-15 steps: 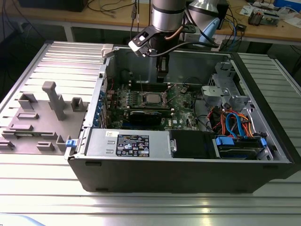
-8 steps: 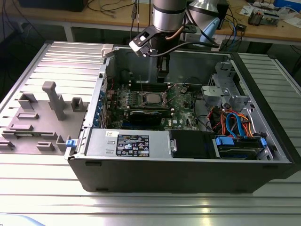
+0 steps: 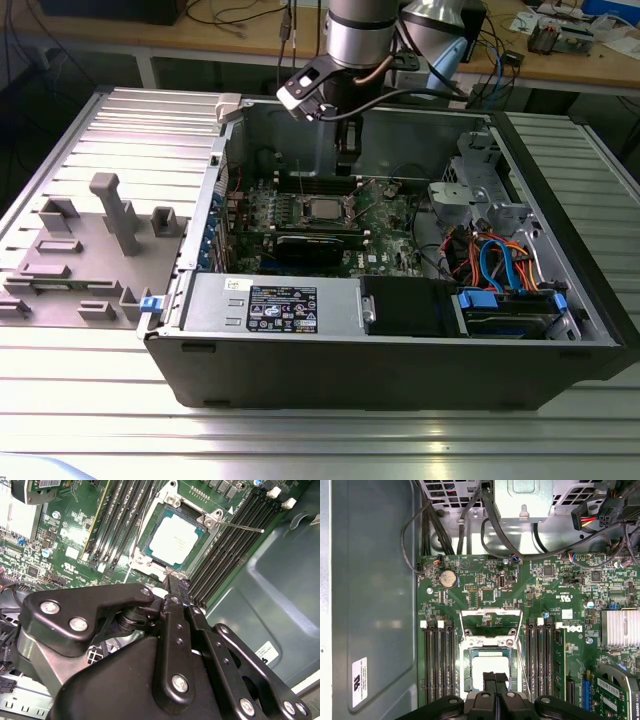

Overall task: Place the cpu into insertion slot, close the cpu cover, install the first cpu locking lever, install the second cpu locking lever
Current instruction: 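Close the cpu cover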

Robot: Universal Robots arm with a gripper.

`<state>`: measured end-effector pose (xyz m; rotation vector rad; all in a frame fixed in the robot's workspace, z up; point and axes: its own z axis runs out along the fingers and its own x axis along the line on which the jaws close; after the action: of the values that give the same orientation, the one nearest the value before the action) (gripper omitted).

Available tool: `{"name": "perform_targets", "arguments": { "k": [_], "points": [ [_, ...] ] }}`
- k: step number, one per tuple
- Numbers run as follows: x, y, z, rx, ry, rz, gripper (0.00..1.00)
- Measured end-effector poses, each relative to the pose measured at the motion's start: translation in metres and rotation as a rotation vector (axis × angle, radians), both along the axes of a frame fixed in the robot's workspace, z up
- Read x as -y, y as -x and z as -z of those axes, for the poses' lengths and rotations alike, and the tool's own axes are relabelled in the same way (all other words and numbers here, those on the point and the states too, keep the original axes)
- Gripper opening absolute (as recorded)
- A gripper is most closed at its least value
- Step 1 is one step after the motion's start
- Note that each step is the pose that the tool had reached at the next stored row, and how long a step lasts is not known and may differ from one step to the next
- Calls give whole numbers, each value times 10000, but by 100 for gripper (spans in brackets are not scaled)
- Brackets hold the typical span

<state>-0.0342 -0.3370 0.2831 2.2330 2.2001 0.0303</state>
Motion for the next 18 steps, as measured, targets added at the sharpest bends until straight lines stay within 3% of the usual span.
{"name": "perform_targets", "arguments": {
  "k": [18],
  "points": [
    [0,-47,0,0,0,0,11]
  ]
}}
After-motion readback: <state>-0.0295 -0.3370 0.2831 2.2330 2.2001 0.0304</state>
